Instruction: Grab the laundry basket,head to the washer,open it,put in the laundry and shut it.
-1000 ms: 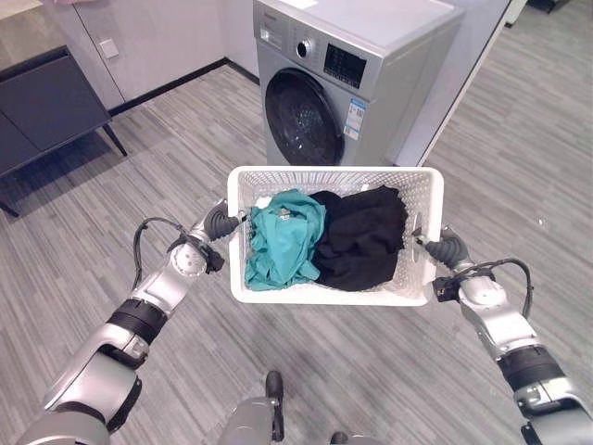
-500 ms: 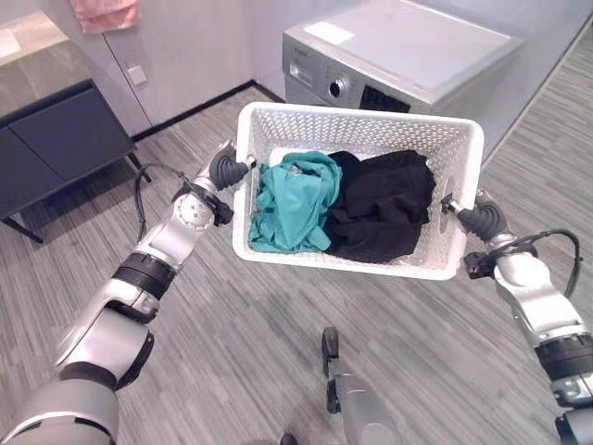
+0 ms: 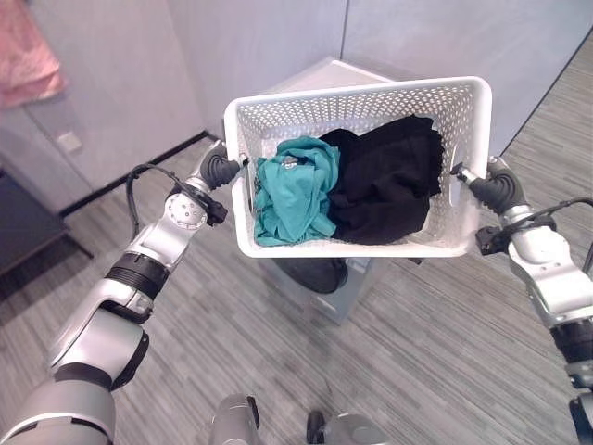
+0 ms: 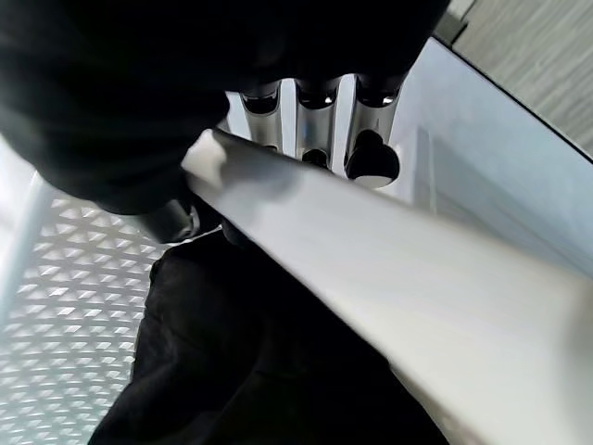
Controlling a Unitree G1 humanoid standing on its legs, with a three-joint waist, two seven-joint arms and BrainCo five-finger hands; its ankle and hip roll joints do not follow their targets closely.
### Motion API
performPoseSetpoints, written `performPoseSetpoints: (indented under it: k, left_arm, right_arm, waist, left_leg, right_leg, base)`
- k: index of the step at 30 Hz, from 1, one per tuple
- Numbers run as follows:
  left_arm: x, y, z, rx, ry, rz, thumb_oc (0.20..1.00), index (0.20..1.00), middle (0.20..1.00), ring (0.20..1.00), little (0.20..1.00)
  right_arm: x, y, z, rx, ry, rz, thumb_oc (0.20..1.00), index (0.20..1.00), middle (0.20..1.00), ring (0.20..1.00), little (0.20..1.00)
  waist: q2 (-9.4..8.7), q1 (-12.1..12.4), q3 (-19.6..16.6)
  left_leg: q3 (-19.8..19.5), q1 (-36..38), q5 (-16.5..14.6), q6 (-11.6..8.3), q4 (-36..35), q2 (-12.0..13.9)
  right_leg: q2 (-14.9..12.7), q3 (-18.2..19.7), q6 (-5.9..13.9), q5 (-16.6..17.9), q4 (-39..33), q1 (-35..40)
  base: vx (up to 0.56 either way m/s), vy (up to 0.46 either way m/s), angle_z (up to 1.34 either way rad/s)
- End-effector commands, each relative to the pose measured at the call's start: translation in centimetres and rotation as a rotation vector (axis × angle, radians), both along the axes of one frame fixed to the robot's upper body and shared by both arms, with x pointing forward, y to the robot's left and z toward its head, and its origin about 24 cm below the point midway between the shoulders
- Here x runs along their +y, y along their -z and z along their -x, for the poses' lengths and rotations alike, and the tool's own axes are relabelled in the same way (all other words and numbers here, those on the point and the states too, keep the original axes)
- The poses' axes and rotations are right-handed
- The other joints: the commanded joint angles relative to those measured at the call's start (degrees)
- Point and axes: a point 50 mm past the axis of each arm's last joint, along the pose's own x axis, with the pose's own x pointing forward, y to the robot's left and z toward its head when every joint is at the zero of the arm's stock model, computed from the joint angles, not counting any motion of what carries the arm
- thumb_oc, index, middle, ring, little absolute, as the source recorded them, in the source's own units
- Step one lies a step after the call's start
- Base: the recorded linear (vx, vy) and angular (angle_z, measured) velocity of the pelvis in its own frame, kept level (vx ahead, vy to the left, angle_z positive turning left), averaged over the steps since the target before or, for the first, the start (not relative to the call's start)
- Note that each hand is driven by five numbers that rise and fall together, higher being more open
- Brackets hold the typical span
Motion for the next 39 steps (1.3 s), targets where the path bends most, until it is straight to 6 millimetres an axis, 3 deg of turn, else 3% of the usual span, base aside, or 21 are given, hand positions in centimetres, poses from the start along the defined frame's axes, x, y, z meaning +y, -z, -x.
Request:
performPoseSetpoints:
  k: [1, 4, 6, 9, 11, 13, 15, 16, 17, 19, 21, 22, 26, 27, 29, 31, 32, 33, 35, 38, 39]
  left_arm:
    - [5.2, -4.0, 0.4, -0.140, -0.172, 0.050, 0.200, 0.200, 0.200, 0.200, 0.200]
    - [6.3, -5.5, 0.9, -0.183, -0.191, 0.015, 0.200, 0.200, 0.200, 0.200, 0.200]
    - [7.0, -5.9, 0.9, -0.189, -0.208, 0.006, 0.200, 0.200, 0.200, 0.200, 0.200]
    - [7.2, -6.0, 0.7, -0.181, -0.217, -0.013, 0.200, 0.200, 0.200, 0.200, 0.200]
    - [7.8, -7.0, 0.3, -0.185, -0.248, -0.047, 0.200, 0.200, 0.200, 0.200, 0.200]
    - [8.0, -7.7, 0.2, -0.187, -0.261, -0.069, 0.200, 0.200, 0.200, 0.200, 0.200]
    - [8.3, -8.6, 0.0, -0.182, -0.281, -0.093, 0.200, 0.200, 0.200, 0.200, 0.200]
    - [8.4, -8.6, 0.0, -0.182, -0.282, -0.092, 0.200, 0.200, 0.200, 0.200, 0.200]
    - [8.8, -9.4, -0.2, -0.173, -0.307, -0.113, 0.200, 0.200, 0.200, 0.200, 0.200]
    - [8.5, -10.1, -0.5, -0.177, -0.312, -0.110, 0.200, 0.200, 0.200, 0.200, 0.200]
    - [8.7, -10.4, -0.6, -0.177, -0.325, -0.118, 0.200, 0.200, 0.200, 0.200, 0.200]
    - [8.2, -11.0, -0.8, -0.198, -0.323, -0.119, 0.200, 0.200, 0.200, 0.200, 0.200]
    - [6.8, -12.3, -1.3, -0.209, -0.311, -0.168, 0.200, 0.200, 0.200, 0.200, 0.200]
    - [6.7, -12.8, -1.3, -0.216, -0.319, -0.169, 0.200, 0.200, 0.200, 0.200, 0.200]
    - [6.4, -13.9, -1.3, -0.233, -0.323, -0.172, 0.200, 0.200, 0.200, 0.200, 0.200]
    - [6.5, -13.9, -1.3, -0.224, -0.333, -0.170, 0.200, 0.200, 0.200, 0.200, 0.200]
    - [6.4, -14.2, -1.4, -0.227, -0.330, -0.156, 0.200, 0.200, 0.200, 0.200, 0.200]
    - [6.9, -14.3, -1.3, -0.225, -0.344, -0.144, 0.200, 0.200, 0.200, 0.200, 0.200]
    - [7.3, -14.3, -1.1, -0.234, -0.354, -0.141, 0.200, 0.200, 0.200, 0.200, 0.200]
    - [7.6, -13.7, -1.1, -0.225, -0.362, -0.138, 0.200, 0.200, 0.200, 0.200, 0.200]
    - [7.6, -12.9, -1.2, -0.211, -0.352, -0.141, 0.200, 0.200, 0.200, 0.200, 0.200]
  right_arm:
    - [-3.2, -6.8, 2.2, -0.258, 0.046, 0.060, 0.200, 0.200, 0.200, 0.200, 0.200]
    - [-3.6, -7.5, 1.6, -0.257, 0.063, 0.085, 0.200, 0.200, 0.200, 0.200, 0.200]
    - [-3.4, -7.4, 0.4, -0.234, 0.057, 0.074, 0.200, 0.200, 0.200, 0.200, 0.200]
    - [-2.8, -6.1, -1.6, -0.145, 0.067, 0.083, 0.200, 0.200, 0.200, 0.200, 0.200]
    - [-1.2, -5.4, -4.3, -0.064, 0.048, 0.108, 0.200, 0.200, 0.200, 0.200, 0.200]
    - [-0.3, -5.5, -5.3, -0.044, 0.043, 0.120, 0.200, 0.200, 0.200, 0.200, 0.200]
    - [1.0, -5.7, -7.2, -0.007, 0.032, 0.131, 0.200, 0.200, 0.200, 0.200, 0.200]
    - [1.0, -5.8, -7.2, -0.008, 0.031, 0.131, 0.200, 0.200, 0.200, 0.200, 0.200]
    - [1.5, -5.7, -8.4, 0.038, 0.044, 0.130, 0.200, 0.200, 0.200, 0.200, 0.200]
    - [1.6, -5.8, -9.2, 0.082, 0.064, 0.139, 0.200, 0.200, 0.200, 0.200, 0.200]
    - [1.5, -5.9, -9.4, 0.092, 0.080, 0.138, 0.200, 0.200, 0.200, 0.200, 0.200]
    - [1.3, -5.8, -9.5, 0.105, 0.099, 0.132, 0.200, 0.200, 0.200, 0.200, 0.200]
    - [0.4, -6.8, -9.7, 0.124, 0.145, 0.181, 0.200, 0.200, 0.200, 0.200, 0.200]
    - [0.5, -7.6, -9.8, 0.111, 0.148, 0.187, 0.200, 0.200, 0.200, 0.200, 0.200]
    - [1.5, -8.7, -10.1, 0.082, 0.126, 0.197, 0.200, 0.200, 0.200, 0.200, 0.200]
    - [1.6, -9.0, -10.2, 0.074, 0.128, 0.194, 0.200, 0.200, 0.200, 0.200, 0.200]
    - [1.8, -9.2, -10.3, 0.068, 0.124, 0.193, 0.200, 0.200, 0.200, 0.200, 0.200]
    - [2.1, -9.3, -10.3, 0.064, 0.116, 0.187, 0.200, 0.200, 0.200, 0.200, 0.200]
    - [2.1, -9.4, -10.3, 0.056, 0.119, 0.213, 0.200, 0.200, 0.200, 0.200, 0.200]
    - [2.6, -8.4, -10.4, 0.077, 0.098, 0.222, 0.200, 0.200, 0.200, 0.200, 0.200]
    - [2.9, -7.5, -10.2, 0.086, 0.072, 0.216, 0.200, 0.200, 0.200, 0.200, 0.200]
  waist:
    - [1.37, 1.2, -6.5]
    - [2.46, 2.8, -6.7]
    - [3.27, 3.4, -6.8]
    - [4.92, 4.2, -7.9]
    - [5.62, 6.2, -9.0]
    - [5.99, 7.1, -9.1]
    - [6.51, 8.9, -8.2]
    - [6.52, 8.9, -8.2]
    - [6.86, 9.6, -7.3]
    - [6.80, 8.3, -7.0]
    - [6.83, 7.5, -6.7]
    - [6.08, 7.1, -6.9]
    - [4.76, 6.3, -7.5]
    - [4.43, 6.2, -7.2]
    - [3.39, 7.3, -4.6]
    - [2.97, 7.1, -3.8]
    - [2.72, 7.2, -3.7]
    - [2.82, 7.4, -4.4]
    - [3.99, 8.3, -4.7]
    - [5.16, 8.6, -5.9]
    - [5.53, 8.2, -6.8]
  left_leg:
    - [-6.3, 10.5, 5.3, -1.31, -20.2, 2.1]
    - [-14.1, 10.1, 9.6, -2.63, -31.5, 3.0]
    - [-16.7, 9.8, 11.1, -3.70, -34.5, 2.5]
    - [-15.0, 10.7, 8.4, -3.83, -31.7, 1.4]
    - [-13.3, 12.2, 3.9, -2.09, -28.4, -2.4]
    - [-11.7, 13.5, 3.0, -1.06, -28.8, -2.7]
    - [-8.1, 15.8, 1.7, 0.40, -29.5, -3.0]
    - [-8.0, 15.8, 1.7, 0.41, -29.5, -3.0]
    - [-4.4, 17.5, 1.3, 0.73, -30.4, -3.2]
    - [-3.2, 18.5, 1.2, 0.41, -31.5, -3.4]
    - [-3.2, 18.8, 1.2, 0.23, -31.7, -3.3]
    - [-2.5, 19.0, 0.7, -0.11, -31.6, -3.8]
    - [-2.7, 19.1, -0.2, -1.76, -30.3, -2.4]
    - [-3.3, 18.0, -0.1, -2.04, -26.3, -2.3]
    - [-7.3, 11.1, 3.4, -2.32, -12.5, -4.0]
    - [-8.4, 8.0, 4.0, -2.13, -9.2, -4.7]
    - [-7.3, 6.6, 3.4, -2.00, -11.4, -4.6]
    - [-4.6, 7.2, 3.4, -2.05, -20.6, -2.9]
    - [-4.8, 5.9, 6.6, -2.83, -28.6, -1.4]
    - [-5.5, 8.2, 6.8, -2.30, -32.0, -1.5]
    - [-4.2, 9.0, 6.2, -1.95, -31.0, -2.5]
  right_leg:
    - [2.0, 4.2, 5.87, 0.3, -4.1, -4.0]
    - [2.3, 7.8, 6.33, -1.6, -3.6, -2.7]
    - [2.2, 9.9, 6.93, -2.0, -4.1, -1.8]
    - [-0.9, 11.1, 8.74, -2.7, -3.2, -0.3]
    - [-5.7, 12.9, 11.22, -1.3, -0.1, -1.2]
    - [-6.1, 13.8, 11.80, -0.7, 3.4, -3.2]
    - [-6.8, 11.2, 12.81, 1.6, 11.4, -8.0]
    - [-6.8, 11.2, 12.81, 1.5, 11.5, -8.1]
    - [-9.3, 2.0, 13.24, 3.2, 12.5, -10.7]
    - [-8.3, -1.8, 12.99, 2.8, 7.6, -11.6]
    - [-7.4, -1.6, 12.91, 3.4, 5.8, -12.4]
    - [-7.5, -2.9, 12.64, 3.1, 0.9, -10.0]
    - [-5.4, -3.5, 10.22, 1.1, -1.3, -7.5]
    - [-4.9, -3.4, 9.50, 1.1, -1.9, -6.9]
    - [-4.2, -2.2, 8.06, 1.4, -2.5, -6.0]
    - [-3.8, -2.2, 7.70, 1.3, -3.4, -5.1]
    - [-3.6, -2.3, 7.88, 1.2, -4.5, -4.5]
    - [-3.9, -1.9, 8.83, 1.1, -7.5, -2.5]
    - [-4.2, -1.3, 9.82, 0.6, -7.8, -1.4]
    - [-4.4, -0.1, 10.72, -0.3, -7.6, -0.5]
    - [-6.2, -0.1, 11.49, -0.2, -7.0, 0.1]
  base:
    - [0.32, 0.240, -1.00]
    - [0.28, 0.248, -1.11]
    - [0.21, 0.286, -1.25]
    - [0.26, 0.403, -0.54]
    - [0.27, 0.500, -0.51]
    - [0.16, 0.317, -0.72]
    - [0.11, 0.243, -0.89]
    - [0.06, 0.211, -1.24]
    - [0.05, 0.145, -1.15]
    - [0.09, 0.075, -0.62]
    - [0.13, -0.027, 0.26]
    - [0.18, -0.070, 0.86]
    - [0.18, -0.110, 0.44]
    - [0.16, -0.206, 0.25]
    - [-0.01, -0.145, 0.10]
    - [0.04, -0.057, -0.29]
    - [0.23, 0.047, 0.03]
    - [0.27, 0.173, 0.25]
    - [0.23, 0.236, 0.06]
    - [0.21, 0.232, -0.32]
    - [0.26, 0.309, -0.63]
